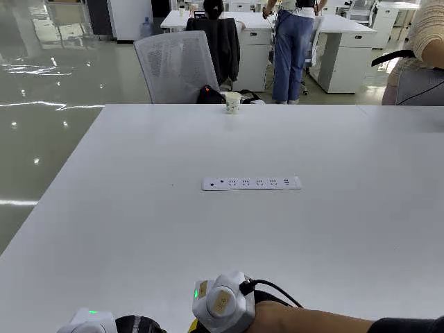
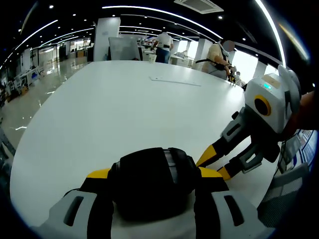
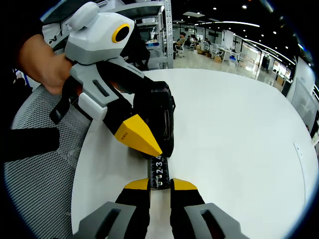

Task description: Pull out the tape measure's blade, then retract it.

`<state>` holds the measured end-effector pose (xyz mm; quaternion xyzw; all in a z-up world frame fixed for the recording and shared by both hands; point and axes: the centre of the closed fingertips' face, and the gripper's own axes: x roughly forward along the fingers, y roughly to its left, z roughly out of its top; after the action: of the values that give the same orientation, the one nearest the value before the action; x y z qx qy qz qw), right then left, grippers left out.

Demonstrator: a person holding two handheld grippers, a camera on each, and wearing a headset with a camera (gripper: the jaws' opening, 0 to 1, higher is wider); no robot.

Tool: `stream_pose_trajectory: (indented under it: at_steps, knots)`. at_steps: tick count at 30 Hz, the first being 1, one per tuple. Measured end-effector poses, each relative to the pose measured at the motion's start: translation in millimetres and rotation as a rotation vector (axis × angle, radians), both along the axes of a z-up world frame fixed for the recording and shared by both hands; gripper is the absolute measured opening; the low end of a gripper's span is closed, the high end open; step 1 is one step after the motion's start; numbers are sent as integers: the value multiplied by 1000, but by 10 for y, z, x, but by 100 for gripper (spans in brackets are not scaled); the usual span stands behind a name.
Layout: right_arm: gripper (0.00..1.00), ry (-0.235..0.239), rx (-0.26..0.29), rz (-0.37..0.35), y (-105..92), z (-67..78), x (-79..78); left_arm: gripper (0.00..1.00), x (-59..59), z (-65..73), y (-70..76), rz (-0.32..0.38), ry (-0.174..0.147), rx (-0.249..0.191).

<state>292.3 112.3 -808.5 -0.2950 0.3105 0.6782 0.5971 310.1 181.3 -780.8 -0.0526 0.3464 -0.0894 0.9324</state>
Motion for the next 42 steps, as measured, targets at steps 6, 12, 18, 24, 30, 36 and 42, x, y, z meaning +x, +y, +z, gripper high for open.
stream_pose_trajectory:
  at_steps: [6, 12, 18, 24, 30, 36, 42]
  knots:
    - [12, -2, 9, -4, 53, 0, -14, 60, -1, -3, -2, -2, 0, -1]
    - [12, 4, 11, -5, 60, 4, -14, 60, -3, -5, 4, -1, 1, -1]
    - [12, 12, 13, -9, 62, 3, -11, 60, -3, 3, 3, -1, 1, -1]
    - [12, 23, 19, -19, 77, 5, -5, 60, 0, 0, 5, 0, 2, -2]
    - [12, 28, 24, -25, 118, 3, -11, 60, 4, -6, 10, 0, 2, -3]
    - [12, 29, 30, -28, 144, 3, -23, 60, 2, -2, 7, 2, 2, -6]
    - [12, 31, 34, -28, 166, 7, -30, 60, -1, -8, 8, 0, 2, -6]
